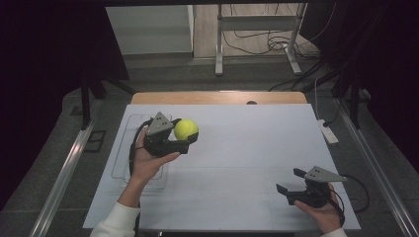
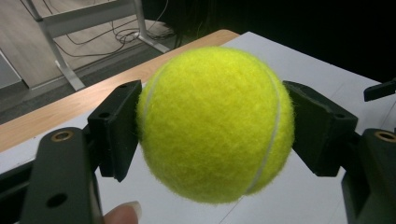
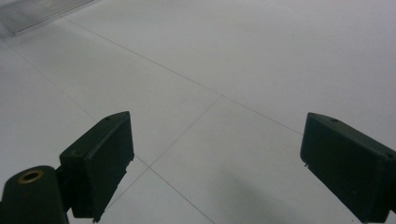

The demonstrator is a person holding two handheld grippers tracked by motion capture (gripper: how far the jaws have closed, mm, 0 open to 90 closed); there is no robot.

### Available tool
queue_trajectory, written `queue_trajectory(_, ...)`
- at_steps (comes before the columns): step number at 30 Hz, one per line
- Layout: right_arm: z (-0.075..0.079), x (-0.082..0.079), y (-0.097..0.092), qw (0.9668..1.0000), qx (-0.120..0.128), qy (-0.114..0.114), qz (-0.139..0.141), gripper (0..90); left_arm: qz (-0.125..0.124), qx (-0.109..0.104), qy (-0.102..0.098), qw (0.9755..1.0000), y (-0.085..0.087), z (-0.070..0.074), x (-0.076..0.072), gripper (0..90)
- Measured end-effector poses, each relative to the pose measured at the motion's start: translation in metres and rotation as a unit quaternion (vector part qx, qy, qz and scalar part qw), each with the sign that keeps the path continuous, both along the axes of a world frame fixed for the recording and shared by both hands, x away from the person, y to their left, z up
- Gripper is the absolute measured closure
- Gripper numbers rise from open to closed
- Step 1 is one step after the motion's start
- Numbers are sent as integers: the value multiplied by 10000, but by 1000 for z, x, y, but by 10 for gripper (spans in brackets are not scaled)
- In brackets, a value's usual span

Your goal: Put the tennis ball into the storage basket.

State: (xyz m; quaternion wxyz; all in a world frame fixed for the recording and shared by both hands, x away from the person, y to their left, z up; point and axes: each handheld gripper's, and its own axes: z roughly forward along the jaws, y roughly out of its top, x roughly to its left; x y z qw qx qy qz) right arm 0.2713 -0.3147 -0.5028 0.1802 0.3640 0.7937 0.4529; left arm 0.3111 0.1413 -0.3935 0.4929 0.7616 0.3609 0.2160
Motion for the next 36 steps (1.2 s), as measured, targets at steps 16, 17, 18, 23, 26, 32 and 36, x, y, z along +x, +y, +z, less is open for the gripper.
queue_trajectory(16, 0, 0, 0, 10000, 0, -10, -10, 98, 117, -62, -14, 9999, 10, 0, 3, 256)
queue_trajectory(17, 0, 0, 0, 10000, 4, -10, -14, 98, 117, -62, -14, 9999, 10, 0, 3, 256)
queue_trajectory(18, 0, 0, 0, 10000, 6, -10, -13, 98, 132, -54, -12, 9999, 11, 0, 4, 256)
queue_trajectory(23, 0, 0, 0, 10000, 14, -21, -11, 98, 158, -22, 11, 9999, 12, -2, 6, 256)
queue_trajectory(26, 0, 0, 0, 10000, 7, -18, -10, 98, 175, -27, 13, 9998, 13, -3, 7, 256)
queue_trajectory(32, 0, 0, 0, 10000, -4, -20, -16, 98, 216, -19, 23, 9998, 15, -5, 11, 256)
queue_trajectory(36, 0, 0, 0, 10000, -10, -16, -13, 98, 237, -13, 32, 9997, 16, -6, 13, 256)
